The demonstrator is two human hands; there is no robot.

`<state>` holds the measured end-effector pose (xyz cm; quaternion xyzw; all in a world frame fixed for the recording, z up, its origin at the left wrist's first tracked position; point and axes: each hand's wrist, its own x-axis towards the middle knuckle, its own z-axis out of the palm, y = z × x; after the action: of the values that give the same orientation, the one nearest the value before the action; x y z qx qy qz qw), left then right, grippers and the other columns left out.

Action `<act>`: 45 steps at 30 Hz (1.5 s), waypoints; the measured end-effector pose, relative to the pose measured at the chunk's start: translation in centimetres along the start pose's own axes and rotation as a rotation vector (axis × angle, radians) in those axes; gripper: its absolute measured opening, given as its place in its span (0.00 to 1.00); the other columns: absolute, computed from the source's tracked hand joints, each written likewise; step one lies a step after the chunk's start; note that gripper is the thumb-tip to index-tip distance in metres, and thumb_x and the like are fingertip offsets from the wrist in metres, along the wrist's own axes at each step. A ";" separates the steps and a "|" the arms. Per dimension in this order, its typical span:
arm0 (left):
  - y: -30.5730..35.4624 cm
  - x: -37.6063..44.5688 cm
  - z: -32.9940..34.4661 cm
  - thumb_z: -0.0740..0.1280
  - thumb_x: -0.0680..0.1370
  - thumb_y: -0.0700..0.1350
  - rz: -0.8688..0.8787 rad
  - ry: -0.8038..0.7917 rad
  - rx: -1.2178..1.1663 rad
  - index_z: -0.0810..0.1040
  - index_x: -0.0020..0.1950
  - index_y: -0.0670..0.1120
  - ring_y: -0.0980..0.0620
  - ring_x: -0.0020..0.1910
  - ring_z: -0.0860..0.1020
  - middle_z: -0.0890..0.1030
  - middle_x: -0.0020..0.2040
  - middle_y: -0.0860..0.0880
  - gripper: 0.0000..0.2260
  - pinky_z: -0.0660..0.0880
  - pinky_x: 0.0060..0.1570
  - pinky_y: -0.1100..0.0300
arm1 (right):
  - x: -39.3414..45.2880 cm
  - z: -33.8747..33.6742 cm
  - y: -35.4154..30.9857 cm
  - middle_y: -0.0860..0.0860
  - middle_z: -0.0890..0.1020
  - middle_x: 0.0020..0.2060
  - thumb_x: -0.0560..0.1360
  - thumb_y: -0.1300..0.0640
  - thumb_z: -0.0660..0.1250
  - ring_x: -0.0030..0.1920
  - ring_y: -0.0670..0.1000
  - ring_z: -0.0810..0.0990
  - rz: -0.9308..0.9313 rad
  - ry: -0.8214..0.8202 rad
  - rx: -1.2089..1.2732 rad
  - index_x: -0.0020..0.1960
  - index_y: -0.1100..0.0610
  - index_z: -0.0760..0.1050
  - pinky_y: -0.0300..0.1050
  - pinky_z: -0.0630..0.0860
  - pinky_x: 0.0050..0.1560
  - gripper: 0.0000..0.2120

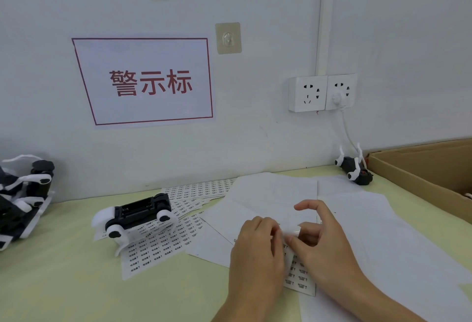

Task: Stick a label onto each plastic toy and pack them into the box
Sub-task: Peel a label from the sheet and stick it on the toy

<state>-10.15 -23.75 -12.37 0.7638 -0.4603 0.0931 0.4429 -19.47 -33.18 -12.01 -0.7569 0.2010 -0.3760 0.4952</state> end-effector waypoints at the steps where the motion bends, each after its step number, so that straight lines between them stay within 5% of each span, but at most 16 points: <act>1: 0.0 0.0 0.0 0.62 0.82 0.46 -0.007 -0.001 -0.001 0.76 0.48 0.51 0.59 0.48 0.71 0.74 0.45 0.59 0.05 0.72 0.46 0.62 | 0.0 0.0 0.0 0.48 0.70 0.22 0.73 0.68 0.71 0.25 0.46 0.68 -0.001 -0.002 0.000 0.53 0.42 0.69 0.36 0.68 0.29 0.23; 17: 0.0 0.0 0.1 0.65 0.80 0.48 -0.071 -0.004 -0.145 0.77 0.49 0.54 0.59 0.47 0.76 0.77 0.46 0.59 0.02 0.77 0.47 0.58 | -0.1 0.2 -0.2 0.48 0.69 0.22 0.74 0.68 0.71 0.24 0.44 0.68 0.013 0.010 0.039 0.55 0.45 0.69 0.34 0.68 0.28 0.22; 24: -0.2 0.3 0.1 0.67 0.80 0.45 -0.098 0.024 -0.183 0.79 0.44 0.53 0.58 0.43 0.77 0.79 0.41 0.57 0.06 0.76 0.45 0.59 | -0.1 0.1 -0.3 0.62 0.77 0.31 0.74 0.69 0.70 0.30 0.54 0.76 0.014 0.003 -0.001 0.52 0.38 0.68 0.41 0.74 0.33 0.26; 30: -0.2 0.1 0.2 0.65 0.81 0.47 -0.059 0.012 -0.112 0.78 0.47 0.52 0.57 0.44 0.77 0.78 0.42 0.57 0.04 0.77 0.45 0.56 | -0.1 0.2 -0.3 0.51 0.71 0.25 0.73 0.70 0.69 0.26 0.46 0.72 -0.016 0.006 -0.009 0.54 0.41 0.69 0.34 0.70 0.29 0.24; 36: -0.1 0.2 0.0 0.65 0.81 0.48 -0.147 -0.001 -0.120 0.77 0.44 0.54 0.57 0.43 0.78 0.79 0.41 0.56 0.06 0.78 0.45 0.59 | -0.3 0.5 -0.5 0.56 0.74 0.32 0.74 0.69 0.67 0.29 0.46 0.70 -0.042 0.000 -0.075 0.54 0.38 0.69 0.35 0.70 0.32 0.25; 41: -0.2 0.6 -0.3 0.67 0.79 0.43 -0.307 0.021 -0.286 0.79 0.39 0.53 0.61 0.38 0.80 0.82 0.37 0.59 0.09 0.73 0.37 0.70 | -0.3 0.6 -0.4 0.51 0.80 0.40 0.75 0.65 0.66 0.29 0.44 0.72 -0.007 -0.036 -0.173 0.58 0.36 0.67 0.40 0.72 0.33 0.25; 45: -0.4 0.9 -0.5 0.68 0.78 0.42 -0.379 0.075 -0.352 0.80 0.38 0.51 0.62 0.38 0.80 0.82 0.38 0.63 0.09 0.73 0.37 0.71 | -0.3 0.6 -0.1 0.50 0.77 0.47 0.77 0.63 0.65 0.33 0.44 0.77 0.020 -0.045 -0.265 0.59 0.35 0.65 0.35 0.70 0.38 0.24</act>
<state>-9.17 -23.83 -11.84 0.7434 -0.3013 -0.0449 0.5954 -19.20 -32.54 -12.20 -0.8218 0.2453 -0.3244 0.3990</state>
